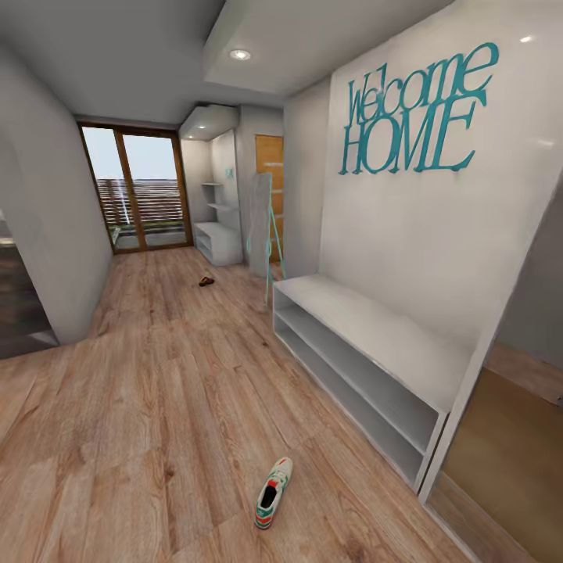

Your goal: Pick up the two gym shoes and the two sandals from the corridor floor and place them onto the hallstand (shoe rack) in the corridor, making sure they are on the rack and not on the floor. Arrange them so the two gym shoes are next to each other and the two sandals are next to each other.

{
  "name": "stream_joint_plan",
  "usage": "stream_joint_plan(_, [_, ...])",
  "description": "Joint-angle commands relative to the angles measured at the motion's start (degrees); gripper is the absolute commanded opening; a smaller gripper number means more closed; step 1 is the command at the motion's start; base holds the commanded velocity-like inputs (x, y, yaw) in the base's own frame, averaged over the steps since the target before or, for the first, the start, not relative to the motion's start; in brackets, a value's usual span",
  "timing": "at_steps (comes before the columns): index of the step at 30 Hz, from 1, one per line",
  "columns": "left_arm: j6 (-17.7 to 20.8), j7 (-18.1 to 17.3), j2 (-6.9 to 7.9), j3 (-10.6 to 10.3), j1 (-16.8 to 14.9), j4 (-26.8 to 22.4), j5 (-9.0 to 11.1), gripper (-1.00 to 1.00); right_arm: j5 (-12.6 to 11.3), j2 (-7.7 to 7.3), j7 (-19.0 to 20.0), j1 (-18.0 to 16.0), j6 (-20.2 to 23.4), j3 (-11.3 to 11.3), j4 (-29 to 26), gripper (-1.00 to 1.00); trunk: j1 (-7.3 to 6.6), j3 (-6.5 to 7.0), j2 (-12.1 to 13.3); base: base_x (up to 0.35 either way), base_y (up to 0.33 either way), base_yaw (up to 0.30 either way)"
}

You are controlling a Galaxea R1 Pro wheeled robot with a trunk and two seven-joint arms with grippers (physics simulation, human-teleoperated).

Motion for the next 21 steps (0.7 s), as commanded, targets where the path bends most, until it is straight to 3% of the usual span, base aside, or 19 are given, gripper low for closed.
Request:
stream_joint_plan(1, [-0.3,-0.1,-0.16,-0.1,-0.1,-0.3,0.2,1.00,0.0,0.33,-0.1,-0.2,-0.3,-0.1,-0.3,1.00,0.00,-0.03,0.0,0.000,0.000,0.000])
stream_joint_plan(6, [-1.0,-0.1,-0.17,-0.1,-0.1,-0.7,0.1,1.00,0.1,1.72,-0.1,-0.2,-0.9,-0.1,-1.7,1.00,0.00,-0.03,0.0,0.000,0.000,0.000])
stream_joint_plan(21, [-0.1,-0.8,-0.09,-0.1,-0.1,-0.7,0.1,1.00,0.0,2.28,-0.2,-0.3,-2.1,0.1,-4.2,1.00,0.00,-0.03,0.0,0.000,0.000,0.000])
